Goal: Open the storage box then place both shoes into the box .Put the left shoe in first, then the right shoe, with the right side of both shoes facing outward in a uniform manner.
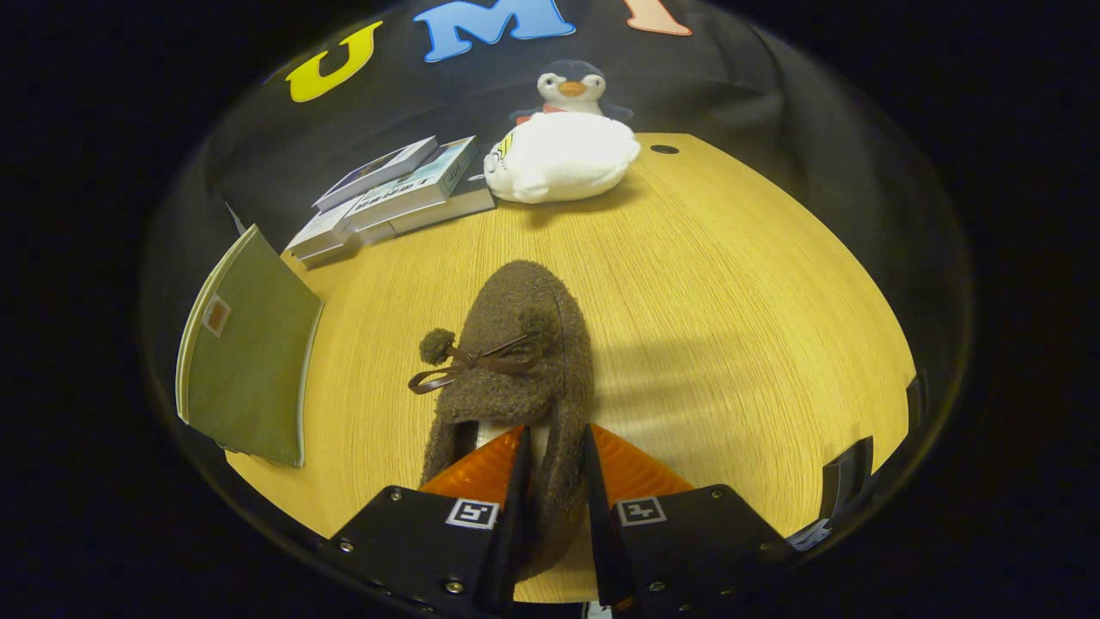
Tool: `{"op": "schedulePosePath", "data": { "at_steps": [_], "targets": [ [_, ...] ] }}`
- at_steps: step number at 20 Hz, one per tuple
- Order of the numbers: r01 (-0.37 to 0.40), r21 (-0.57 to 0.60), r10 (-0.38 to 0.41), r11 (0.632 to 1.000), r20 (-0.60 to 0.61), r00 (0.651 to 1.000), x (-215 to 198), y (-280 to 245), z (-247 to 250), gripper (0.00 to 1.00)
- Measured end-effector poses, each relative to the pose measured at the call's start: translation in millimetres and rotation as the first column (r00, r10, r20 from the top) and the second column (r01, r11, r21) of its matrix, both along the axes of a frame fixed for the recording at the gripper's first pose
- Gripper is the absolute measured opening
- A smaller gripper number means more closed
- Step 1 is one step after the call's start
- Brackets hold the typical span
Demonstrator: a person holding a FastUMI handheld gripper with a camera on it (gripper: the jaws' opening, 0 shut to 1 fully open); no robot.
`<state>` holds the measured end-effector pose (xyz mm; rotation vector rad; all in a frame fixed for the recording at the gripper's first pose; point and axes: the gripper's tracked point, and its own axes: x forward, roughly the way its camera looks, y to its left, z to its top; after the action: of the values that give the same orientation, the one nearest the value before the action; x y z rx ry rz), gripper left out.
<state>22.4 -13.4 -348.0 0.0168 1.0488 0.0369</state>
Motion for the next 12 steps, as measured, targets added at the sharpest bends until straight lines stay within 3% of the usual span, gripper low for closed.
{"op": "schedulePosePath", "data": {
  "at_steps": [2,4,8,12],
  "targets": [
    [0.076,0.048,-0.075,0.996,-0.034,0.997,-0.2,-0.4,8.3,0.06],
    [0.108,0.092,-0.104,0.990,-0.045,0.994,-0.2,5.1,7.8,0.06],
    [0.087,0.147,-0.083,0.985,-0.030,0.996,1.7,23.3,28.9,0.06],
    [0.114,0.266,-0.112,0.957,-0.023,0.993,9.5,55.6,57.6,0.06]
  ]
}}
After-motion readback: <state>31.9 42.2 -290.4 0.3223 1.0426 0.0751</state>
